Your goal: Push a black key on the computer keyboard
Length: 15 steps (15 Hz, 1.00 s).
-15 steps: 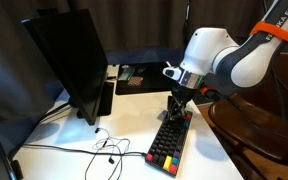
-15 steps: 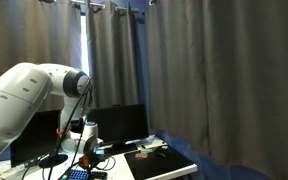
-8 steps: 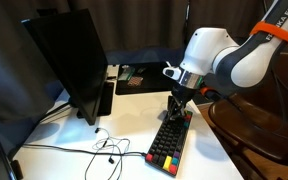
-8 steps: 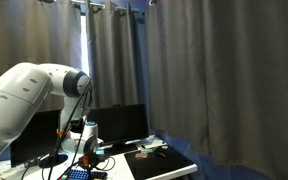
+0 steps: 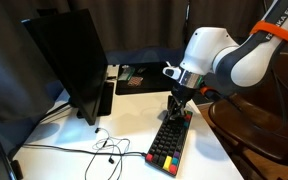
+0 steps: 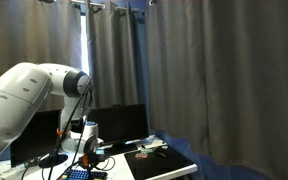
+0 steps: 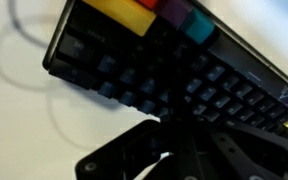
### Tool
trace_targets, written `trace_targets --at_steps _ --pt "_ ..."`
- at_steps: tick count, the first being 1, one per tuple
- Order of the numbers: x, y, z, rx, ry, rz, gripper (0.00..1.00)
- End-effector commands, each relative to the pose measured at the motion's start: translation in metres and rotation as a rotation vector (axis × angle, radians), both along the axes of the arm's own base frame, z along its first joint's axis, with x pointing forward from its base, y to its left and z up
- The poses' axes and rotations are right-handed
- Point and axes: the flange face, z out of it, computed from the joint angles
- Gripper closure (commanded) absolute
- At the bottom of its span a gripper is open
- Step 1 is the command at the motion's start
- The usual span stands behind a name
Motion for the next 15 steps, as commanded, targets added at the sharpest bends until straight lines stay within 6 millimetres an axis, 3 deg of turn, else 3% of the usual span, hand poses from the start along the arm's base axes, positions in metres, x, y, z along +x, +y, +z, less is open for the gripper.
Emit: trace_targets --at_steps 1,5,6,7,9,15 --pt "0.0 0.001 0.014 0.008 0.003 -0.019 1.0" --pt "0.002 0.0 0.025 0.015 -0.005 -0.031 1.0" --pt "0.002 0.0 0.027 0.015 -0.005 -0.032 0.94" --pt "0.003 -0.001 0.03 0.014 -0.005 -0.039 0.72" --pt "0.003 -0.002 0.038 0.013 -0.01 -0.046 0.69" --pt "-0.003 -0.006 0.078 -0.017 -0.017 -0.054 0.28"
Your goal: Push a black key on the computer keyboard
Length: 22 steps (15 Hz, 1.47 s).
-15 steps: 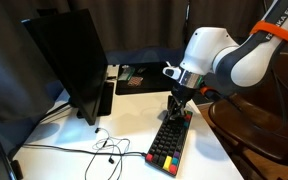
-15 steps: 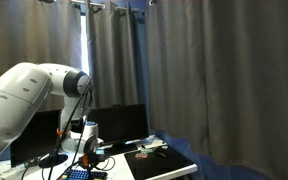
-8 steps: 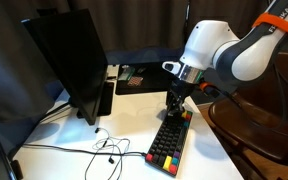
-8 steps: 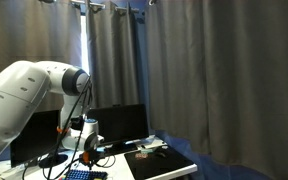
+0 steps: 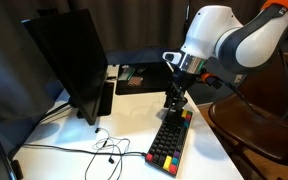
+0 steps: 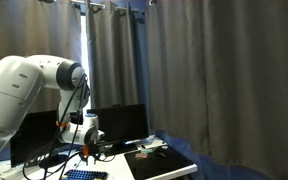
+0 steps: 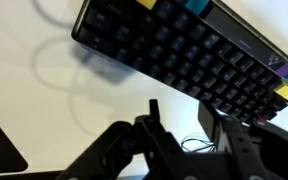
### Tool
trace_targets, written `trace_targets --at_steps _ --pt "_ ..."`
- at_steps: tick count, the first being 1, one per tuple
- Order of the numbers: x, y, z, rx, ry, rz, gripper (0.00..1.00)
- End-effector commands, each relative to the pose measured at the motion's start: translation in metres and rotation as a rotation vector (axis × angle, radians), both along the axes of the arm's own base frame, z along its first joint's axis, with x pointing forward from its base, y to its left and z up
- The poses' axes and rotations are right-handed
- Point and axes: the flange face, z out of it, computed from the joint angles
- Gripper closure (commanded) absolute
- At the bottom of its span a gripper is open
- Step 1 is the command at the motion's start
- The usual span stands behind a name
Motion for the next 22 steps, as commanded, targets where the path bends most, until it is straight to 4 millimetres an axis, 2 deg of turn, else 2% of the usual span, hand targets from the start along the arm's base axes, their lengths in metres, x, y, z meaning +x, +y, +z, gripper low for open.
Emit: trace_targets --at_steps 1,4,5,9,13,17,18,20,22 --pt "-0.011 -0.006 0.039 -0.037 -0.005 -0.027 0.22" --pt "-0.013 -0.009 0.072 -0.045 -0.036 -0.049 0.02" --pt "-0.014 -0.011 0.082 -0.048 -0.046 -0.056 0.0" --pt "-0.022 -0.026 0.123 -0.053 -0.094 -0.1 0.0" --pt "-0.038 -0.039 0.164 -0.039 -0.114 -0.142 0.0" --pt "-0.054 -0.065 0.204 -0.033 -0.126 -0.166 0.0" --pt "-0.039 -0.046 0.186 -0.039 -0.12 -0.158 0.0" --pt "-0.045 -0.057 0.202 -0.038 -0.133 -0.17 0.0" --pt "-0.049 -0.061 0.205 -0.041 -0.14 -0.173 0.0"
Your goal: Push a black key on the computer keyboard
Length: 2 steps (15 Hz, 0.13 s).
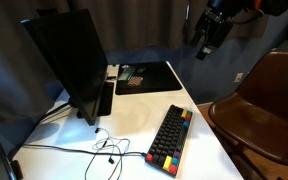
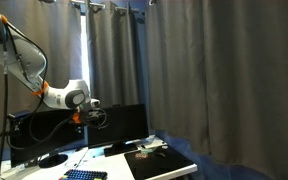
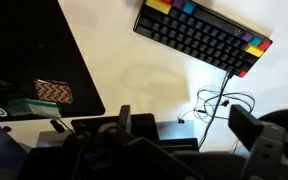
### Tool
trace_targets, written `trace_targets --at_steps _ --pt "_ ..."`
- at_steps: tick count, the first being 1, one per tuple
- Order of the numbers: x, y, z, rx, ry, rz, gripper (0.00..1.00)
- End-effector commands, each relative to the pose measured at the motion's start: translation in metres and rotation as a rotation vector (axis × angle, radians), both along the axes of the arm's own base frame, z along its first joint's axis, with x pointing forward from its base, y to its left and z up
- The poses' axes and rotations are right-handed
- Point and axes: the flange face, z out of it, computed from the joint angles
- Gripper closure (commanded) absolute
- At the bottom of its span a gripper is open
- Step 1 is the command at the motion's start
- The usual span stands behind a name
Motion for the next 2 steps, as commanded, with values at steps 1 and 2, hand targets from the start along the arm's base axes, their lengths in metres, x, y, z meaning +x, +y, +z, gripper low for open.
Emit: trace_targets --at_steps 1,2 --pt "-0.0005 0.0002 -0.0014 -0.002 0.002 0.0 0.0" --pt "-0.0008 0.0001 -0.0021 -0.003 0.003 0.0 0.0"
